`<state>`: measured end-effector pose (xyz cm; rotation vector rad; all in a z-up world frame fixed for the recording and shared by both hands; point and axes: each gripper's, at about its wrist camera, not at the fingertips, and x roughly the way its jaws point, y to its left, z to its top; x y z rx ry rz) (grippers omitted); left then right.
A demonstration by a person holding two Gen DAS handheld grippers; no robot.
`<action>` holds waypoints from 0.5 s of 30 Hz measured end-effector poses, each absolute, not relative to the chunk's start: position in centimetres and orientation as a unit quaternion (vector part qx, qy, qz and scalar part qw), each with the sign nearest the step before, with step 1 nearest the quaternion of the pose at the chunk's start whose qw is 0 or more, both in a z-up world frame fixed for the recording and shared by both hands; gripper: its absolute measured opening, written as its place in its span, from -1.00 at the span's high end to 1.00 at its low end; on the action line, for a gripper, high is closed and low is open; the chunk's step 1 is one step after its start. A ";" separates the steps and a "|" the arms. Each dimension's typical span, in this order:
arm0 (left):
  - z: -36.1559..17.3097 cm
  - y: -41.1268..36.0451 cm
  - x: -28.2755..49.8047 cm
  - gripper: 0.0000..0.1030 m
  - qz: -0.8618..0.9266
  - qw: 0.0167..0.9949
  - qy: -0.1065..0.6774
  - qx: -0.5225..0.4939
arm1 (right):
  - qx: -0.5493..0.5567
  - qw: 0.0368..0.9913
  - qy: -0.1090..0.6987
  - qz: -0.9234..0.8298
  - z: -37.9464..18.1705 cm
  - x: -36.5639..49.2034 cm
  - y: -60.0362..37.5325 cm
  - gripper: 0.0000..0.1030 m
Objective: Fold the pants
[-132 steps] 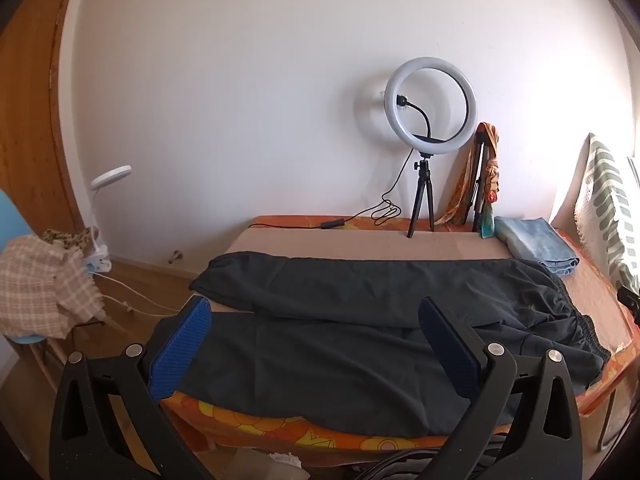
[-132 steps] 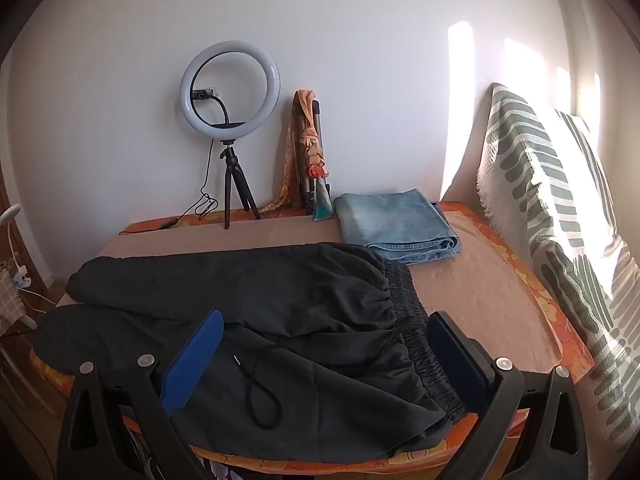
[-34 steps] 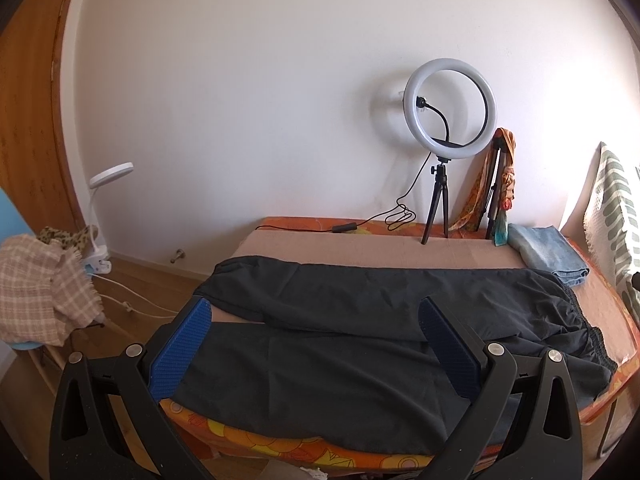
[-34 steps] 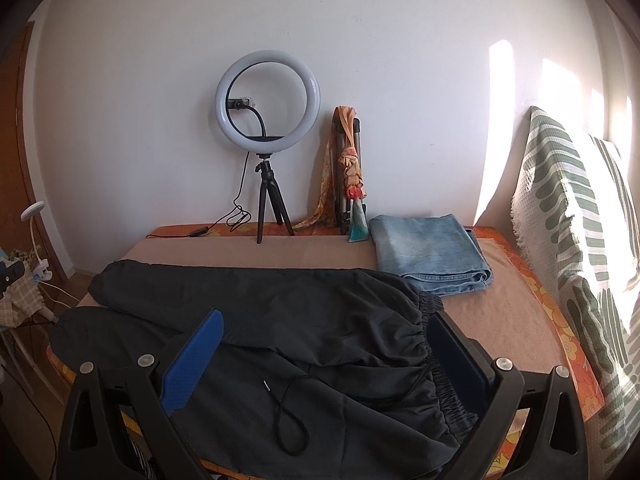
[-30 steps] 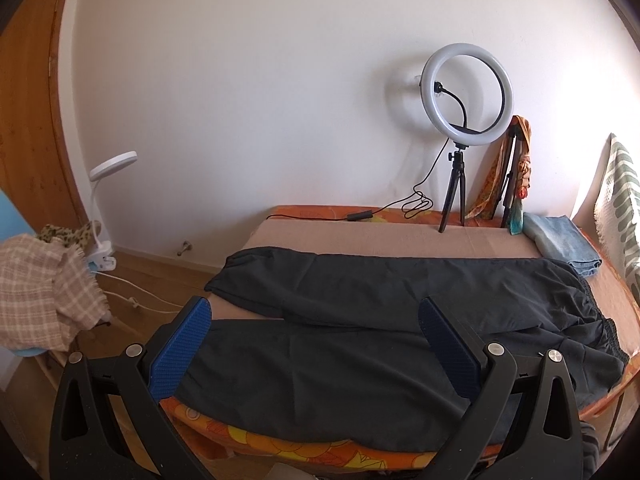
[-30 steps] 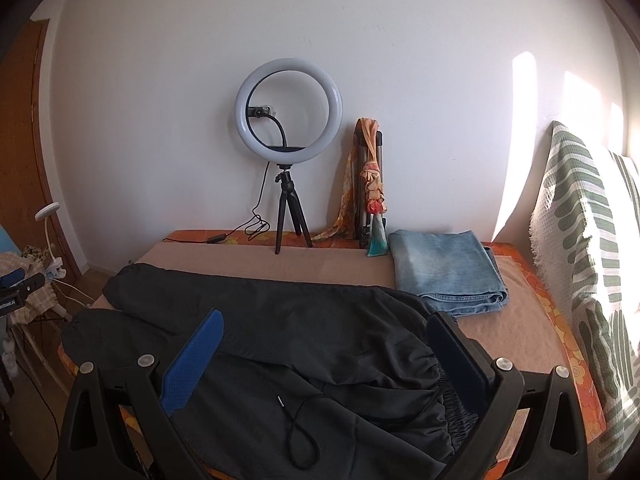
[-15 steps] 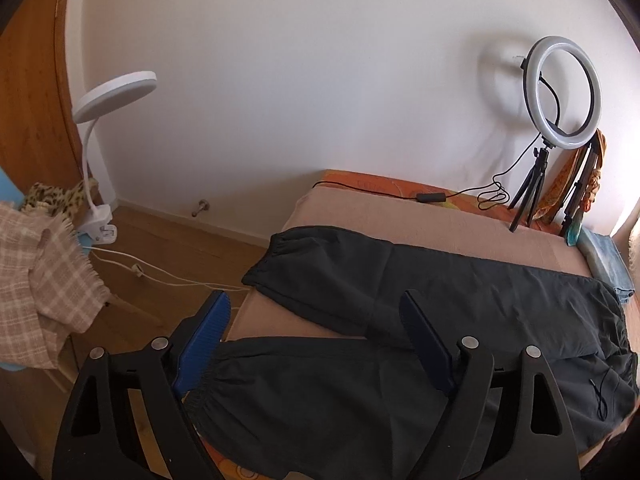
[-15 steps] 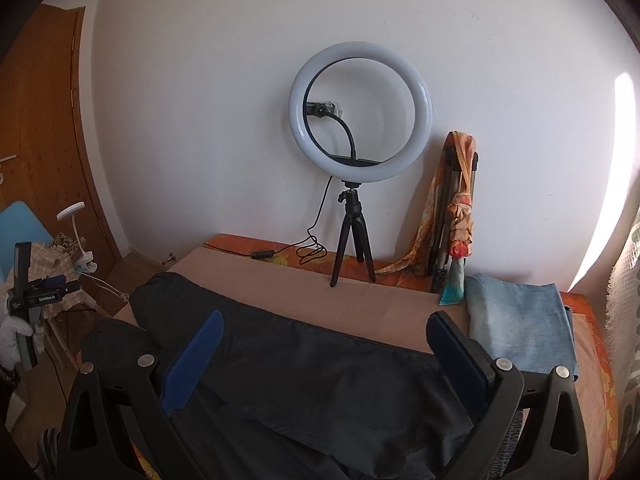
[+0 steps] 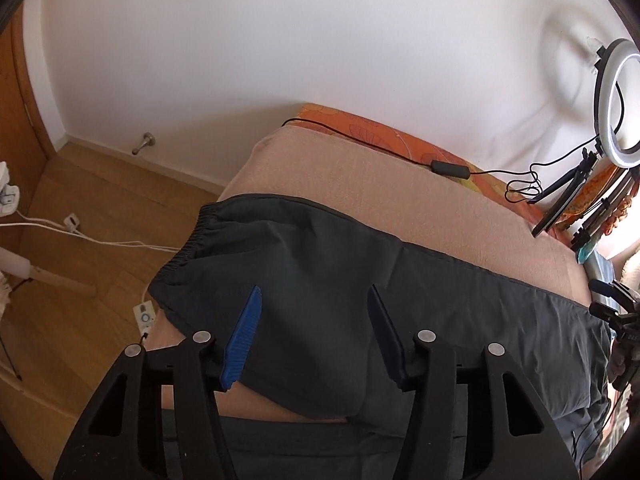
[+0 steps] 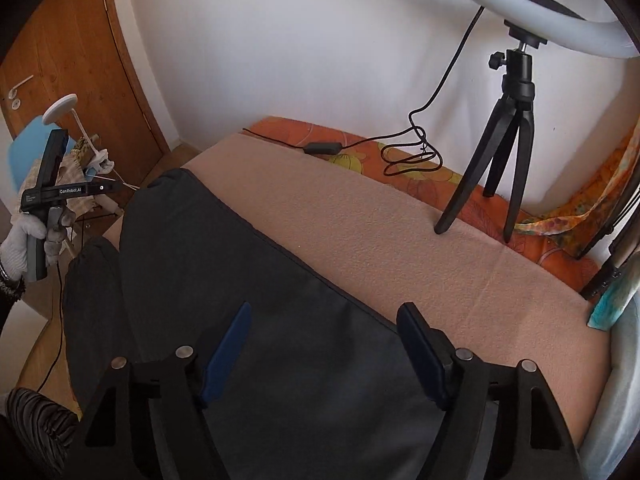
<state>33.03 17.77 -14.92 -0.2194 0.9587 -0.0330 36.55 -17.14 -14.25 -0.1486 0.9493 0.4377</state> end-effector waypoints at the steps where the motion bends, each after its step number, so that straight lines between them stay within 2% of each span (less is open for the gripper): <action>1: -15.4 17.6 33.7 -0.04 -0.015 0.880 0.464 -0.103 | -0.076 0.857 0.463 0.213 -15.2 37.7 -17.0 -0.36; 7: -17.5 17.6 36.8 -0.04 0.002 0.873 0.474 -0.111 | -0.122 0.828 0.499 0.225 -19.7 40.7 -16.2 -0.34; 13: -19.4 19.0 38.0 -0.04 0.018 0.865 0.479 -0.148 | -0.153 0.814 0.508 0.236 -21.9 40.9 -16.3 -0.34; 14: -19.7 19.3 38.2 -0.04 0.022 0.865 0.478 -0.153 | -0.164 0.816 0.503 0.235 -22.0 40.6 -16.1 -0.31; 15: -19.9 19.5 38.3 -0.04 0.025 0.864 0.478 -0.159 | -0.170 0.816 0.499 0.236 -22.1 40.4 -15.9 -0.18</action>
